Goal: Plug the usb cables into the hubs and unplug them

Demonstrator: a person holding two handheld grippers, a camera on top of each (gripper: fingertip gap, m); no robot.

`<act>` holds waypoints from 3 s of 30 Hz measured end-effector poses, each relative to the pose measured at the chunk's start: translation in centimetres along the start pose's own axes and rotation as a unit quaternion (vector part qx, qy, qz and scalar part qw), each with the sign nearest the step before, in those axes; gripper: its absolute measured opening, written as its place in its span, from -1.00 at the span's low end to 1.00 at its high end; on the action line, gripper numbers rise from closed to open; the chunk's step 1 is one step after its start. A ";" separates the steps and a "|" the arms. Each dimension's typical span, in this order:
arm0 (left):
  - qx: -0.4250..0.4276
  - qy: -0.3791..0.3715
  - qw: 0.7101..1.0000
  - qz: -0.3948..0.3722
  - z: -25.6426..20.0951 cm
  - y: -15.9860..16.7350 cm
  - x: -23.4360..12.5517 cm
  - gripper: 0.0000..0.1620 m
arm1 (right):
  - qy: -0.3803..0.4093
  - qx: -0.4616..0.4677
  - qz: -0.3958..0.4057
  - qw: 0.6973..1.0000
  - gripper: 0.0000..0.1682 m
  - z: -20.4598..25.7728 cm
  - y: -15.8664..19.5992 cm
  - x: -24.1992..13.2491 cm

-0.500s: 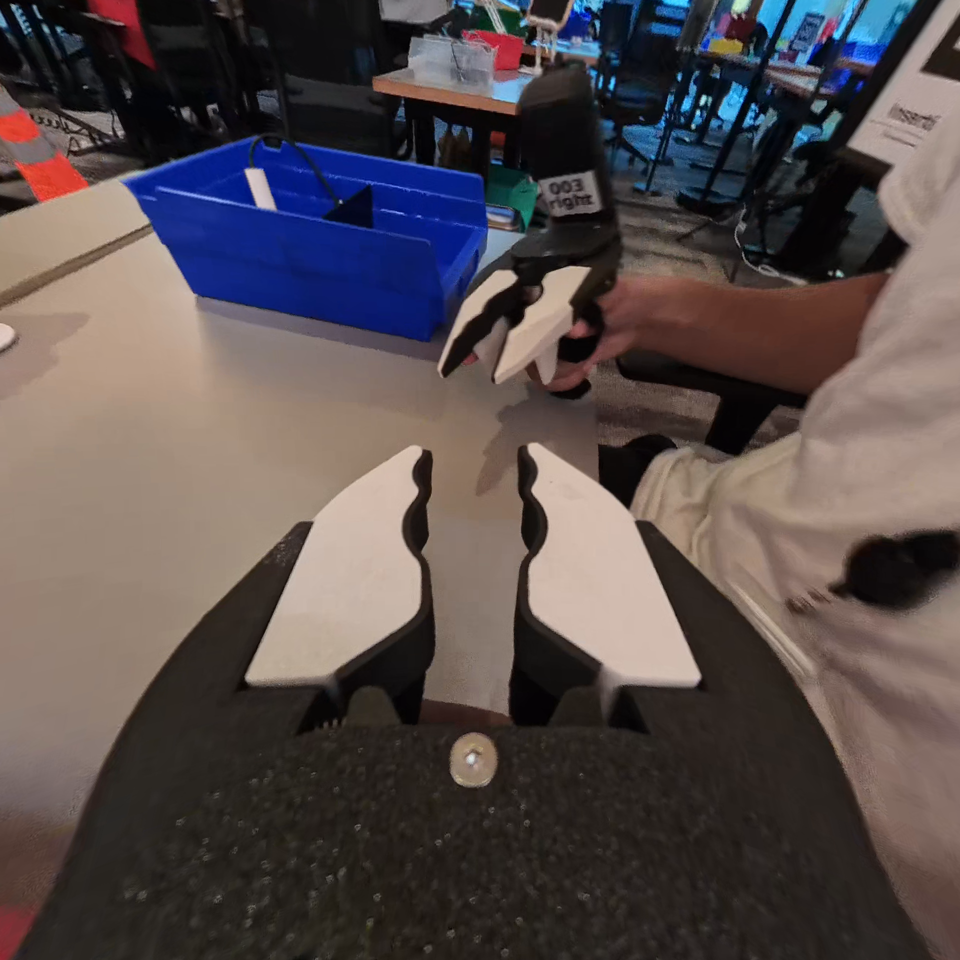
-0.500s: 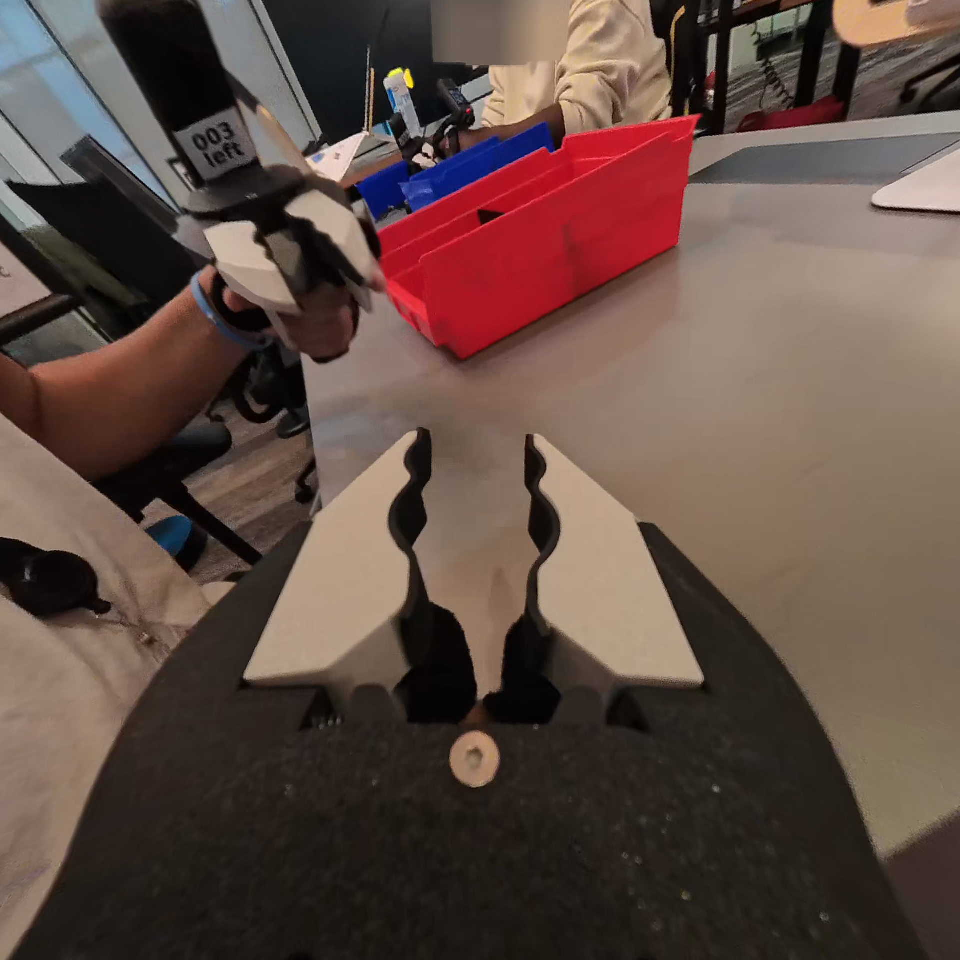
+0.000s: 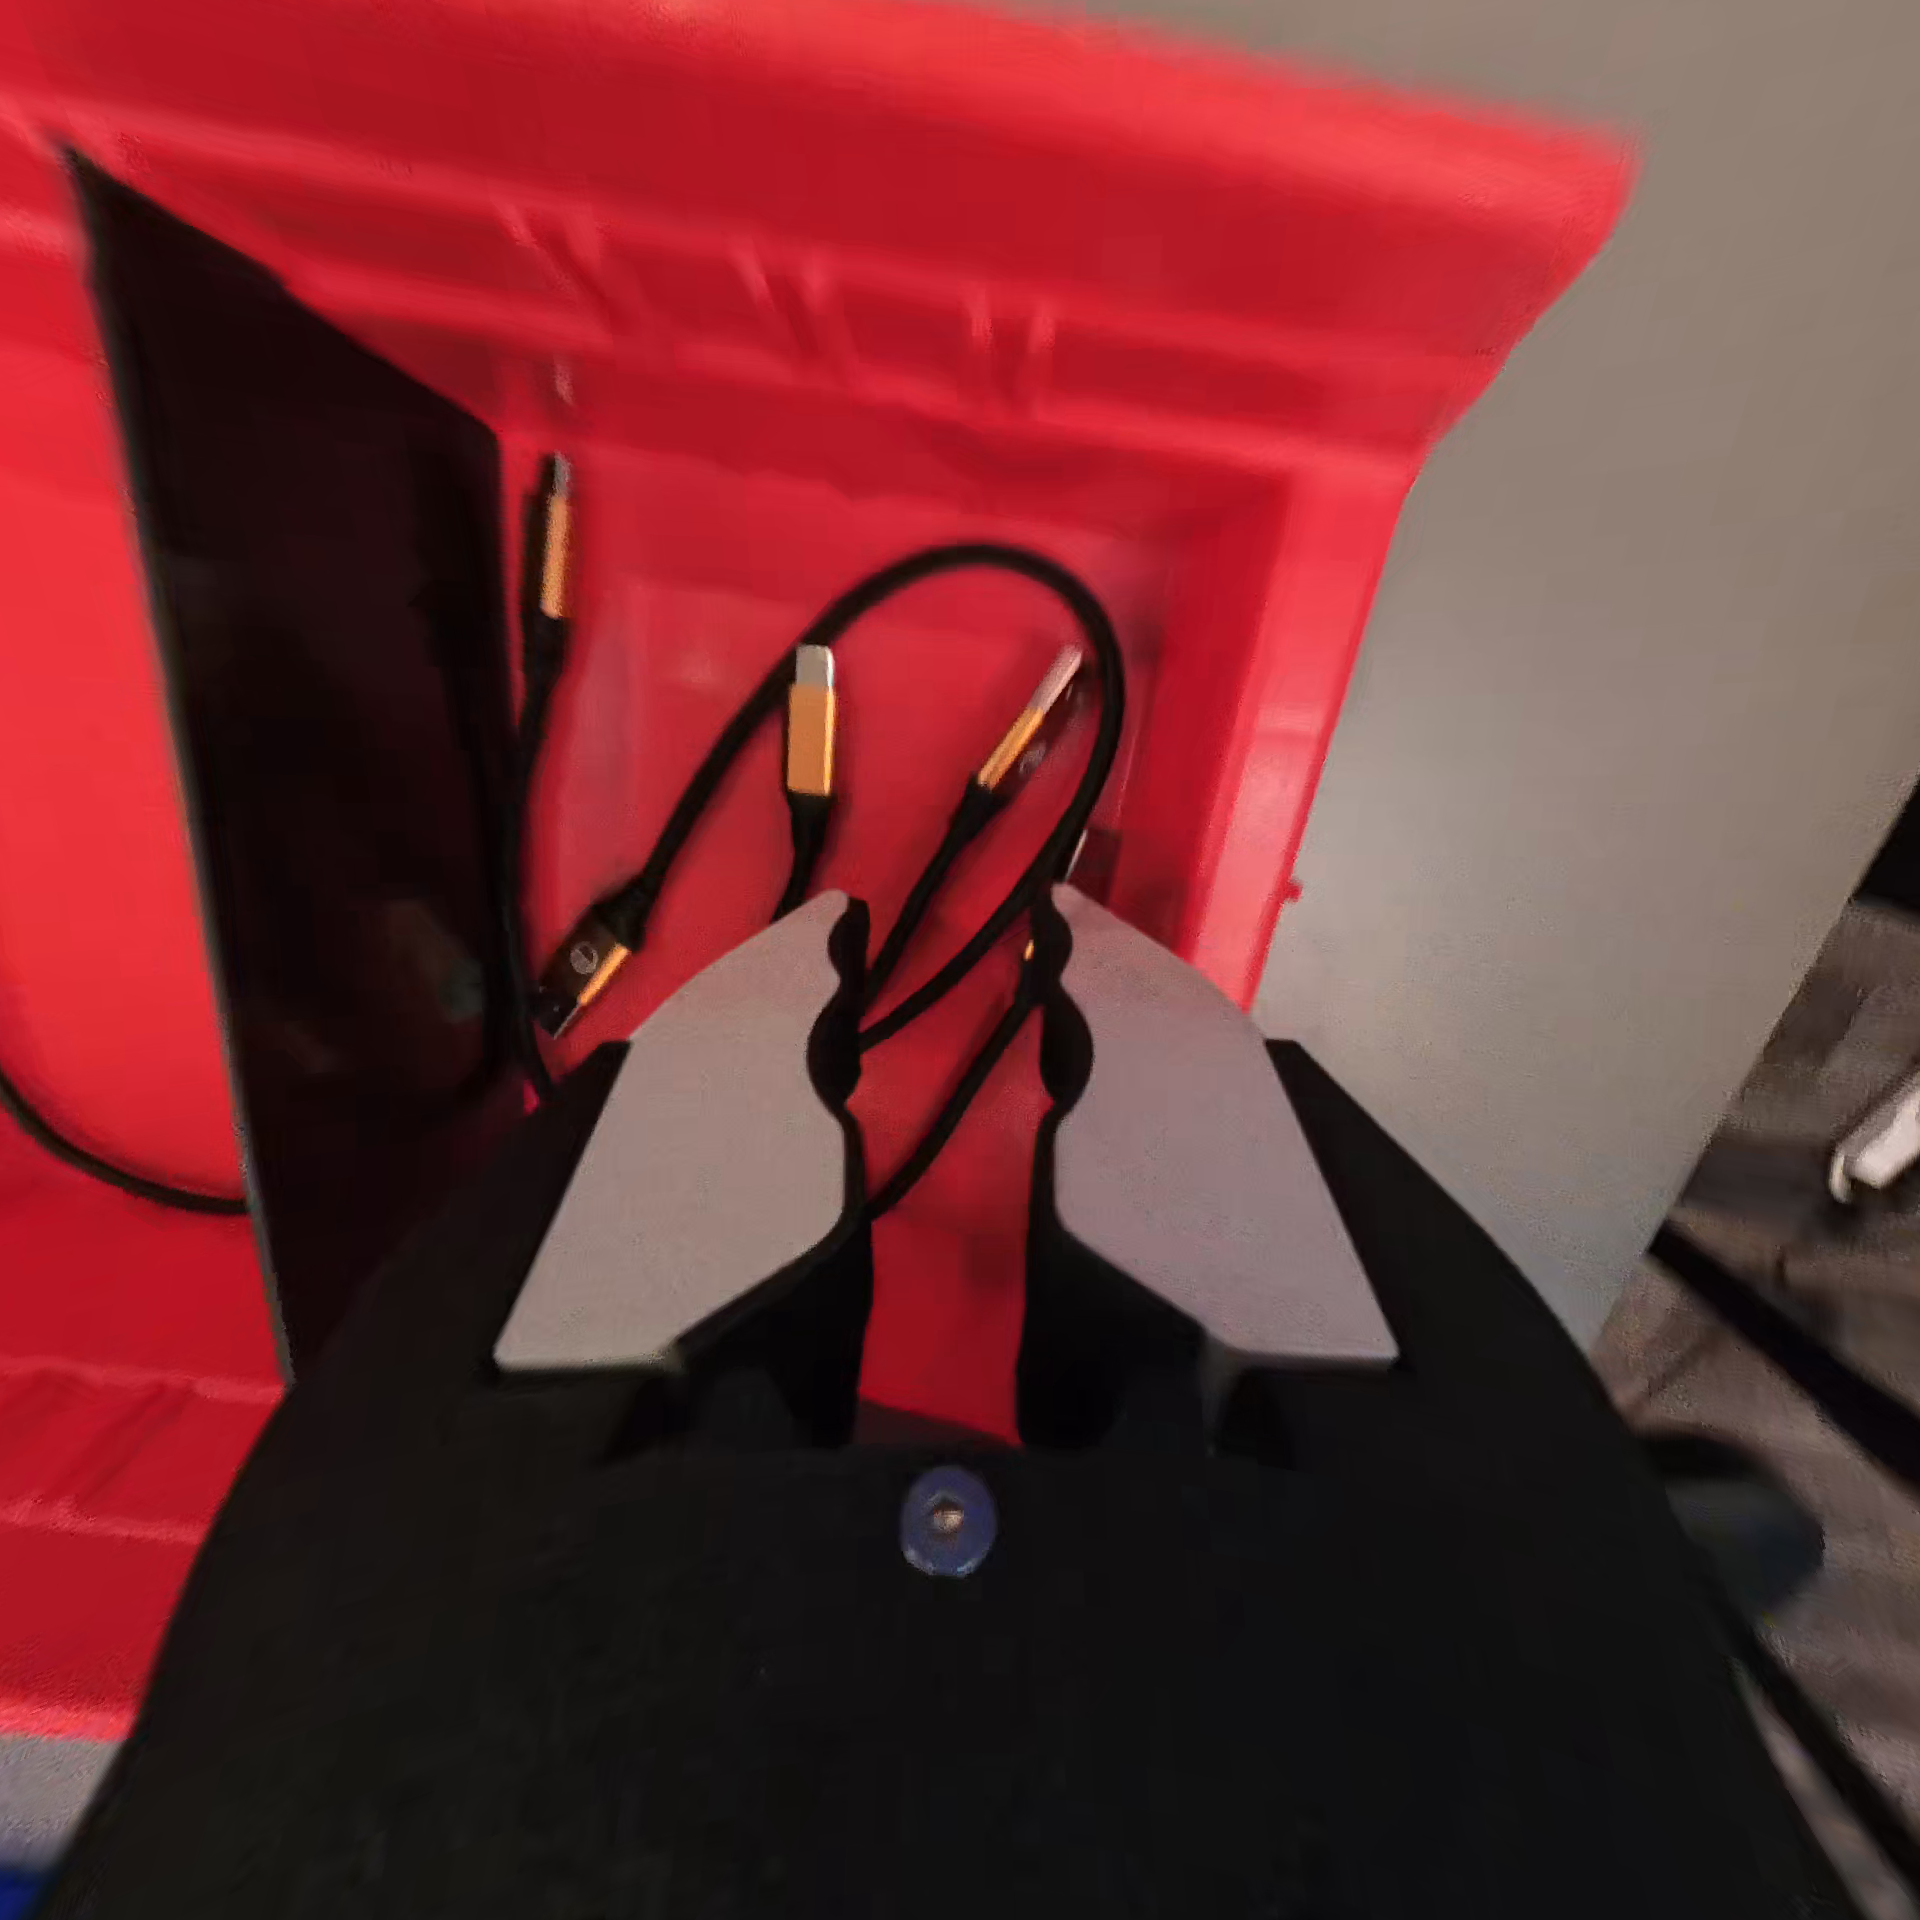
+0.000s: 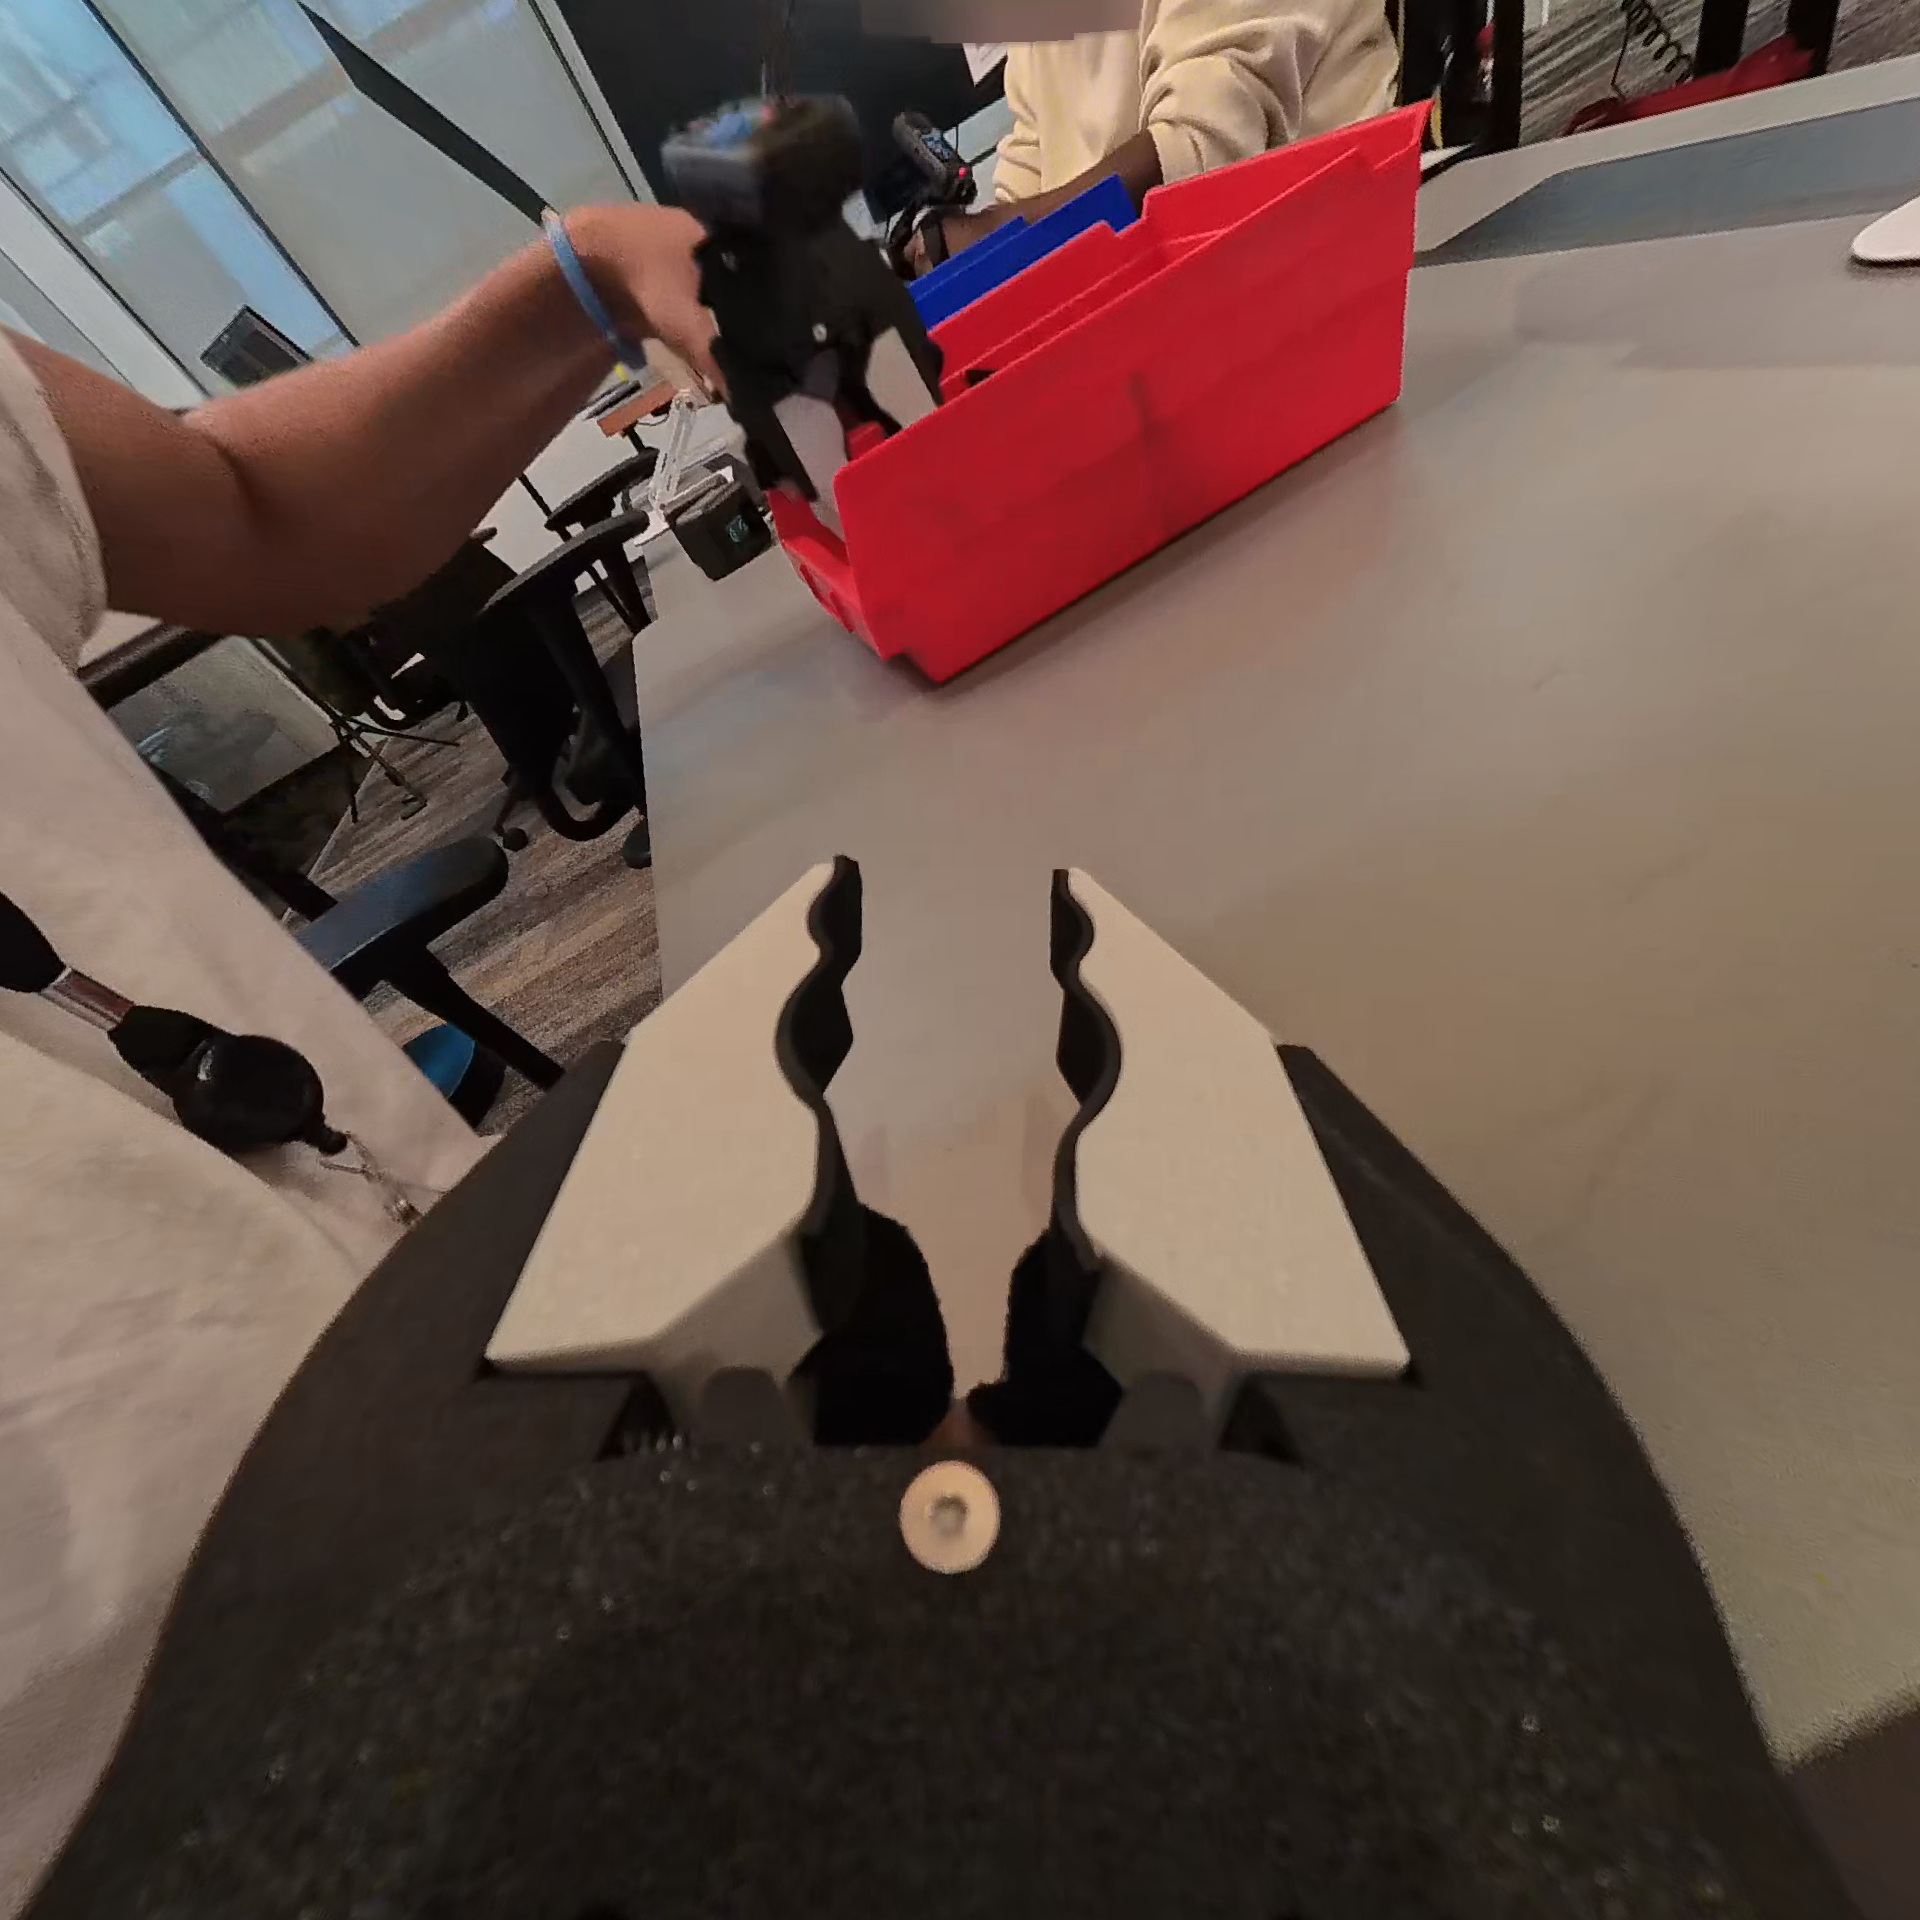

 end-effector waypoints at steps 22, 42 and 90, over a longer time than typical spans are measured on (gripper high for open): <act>0.090 -0.234 0.966 -0.063 -0.9 -1.0 -8.7 -0.96 | -0.003 0.009 0.000 1.000 -0.59 0.3 0.1 -0.5; 0.285 -0.136 0.918 -0.238 -14.0 -20.4 4.7 -0.91 | 0.075 0.016 -0.172 0.982 -0.63 0.1 -2.1 -6.7; -0.114 -0.475 0.829 -0.273 -5.1 -4.3 -22.4 -0.96 | 0.024 0.015 -0.116 0.993 -0.63 0.9 -1.7 -4.1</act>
Point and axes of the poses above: each gripper's, where its closed fingertips meet, x out along the fingers, y out of its underside, z = x × y across the jaws, the point moved 9 cm from there along -x, back along the fingers, and after that the axes turned 7 degrees about -y, right-handed, at the moved point
